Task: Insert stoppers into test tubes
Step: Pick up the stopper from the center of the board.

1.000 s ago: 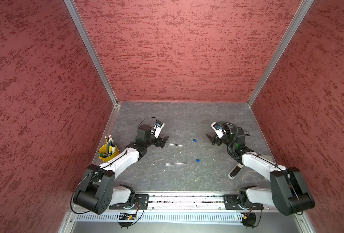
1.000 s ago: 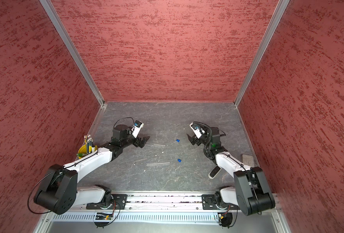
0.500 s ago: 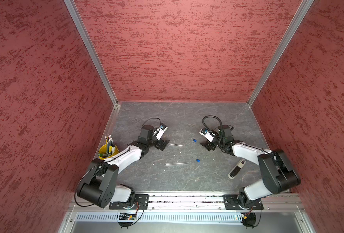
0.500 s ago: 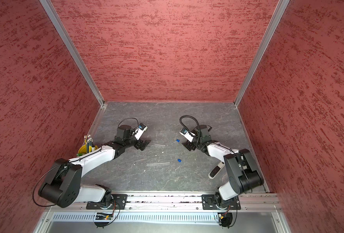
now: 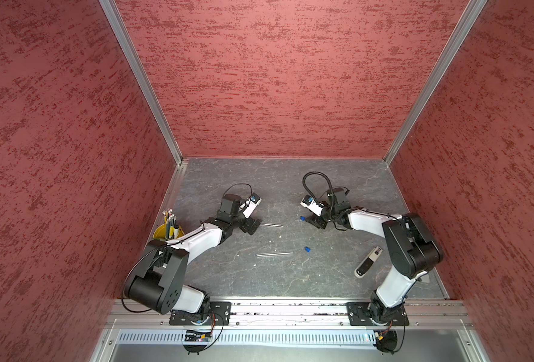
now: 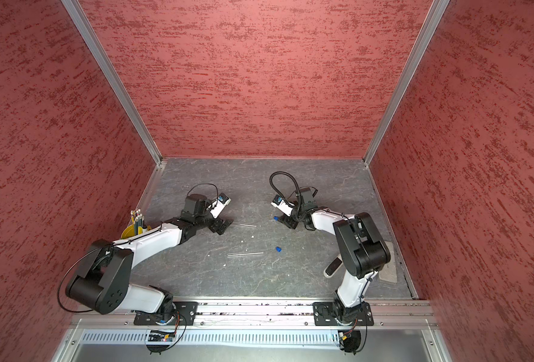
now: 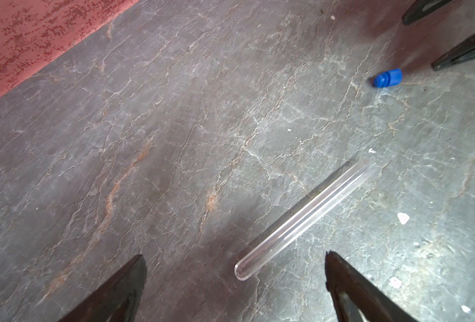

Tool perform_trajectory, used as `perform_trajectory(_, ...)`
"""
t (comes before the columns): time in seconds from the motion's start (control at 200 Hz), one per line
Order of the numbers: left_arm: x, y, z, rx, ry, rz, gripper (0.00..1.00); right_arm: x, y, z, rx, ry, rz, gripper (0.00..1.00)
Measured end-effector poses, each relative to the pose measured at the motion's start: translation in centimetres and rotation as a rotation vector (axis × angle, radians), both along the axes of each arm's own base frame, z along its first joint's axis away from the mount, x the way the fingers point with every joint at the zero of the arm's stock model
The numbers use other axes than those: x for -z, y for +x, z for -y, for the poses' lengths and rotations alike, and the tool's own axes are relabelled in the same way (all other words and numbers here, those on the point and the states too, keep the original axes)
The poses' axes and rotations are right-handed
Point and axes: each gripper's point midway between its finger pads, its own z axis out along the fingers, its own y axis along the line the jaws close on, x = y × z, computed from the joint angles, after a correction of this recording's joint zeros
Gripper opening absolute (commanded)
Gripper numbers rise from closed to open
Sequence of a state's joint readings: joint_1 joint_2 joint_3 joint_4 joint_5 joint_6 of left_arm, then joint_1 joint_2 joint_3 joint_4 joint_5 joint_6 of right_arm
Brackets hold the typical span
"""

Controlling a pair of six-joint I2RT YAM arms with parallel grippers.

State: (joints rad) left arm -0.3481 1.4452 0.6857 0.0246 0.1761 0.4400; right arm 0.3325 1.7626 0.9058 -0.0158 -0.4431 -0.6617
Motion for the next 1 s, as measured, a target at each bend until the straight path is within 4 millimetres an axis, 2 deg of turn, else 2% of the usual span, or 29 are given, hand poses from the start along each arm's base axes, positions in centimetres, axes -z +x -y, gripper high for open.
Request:
perform_trajectory(0.105,0.2,0.1,0.0,0.001,0.006,-0.005,1.0,0.5,-0.1,-0.2,-0.008,-0.006,-0.02,0.49)
perform_trajectory(0.741,0.0,0.4,-0.3,-0.004,0.027,0.011,1.0,2.7,-0.9,-1.0,-0.042,-0.052,-0.098,0.38)
perform_trajectory(1.002,0.1,0.4,-0.3,-0.003,0.03,0.012,1.0,2.8,-0.7,-1.2,-0.045,-0.056,-0.096,0.35)
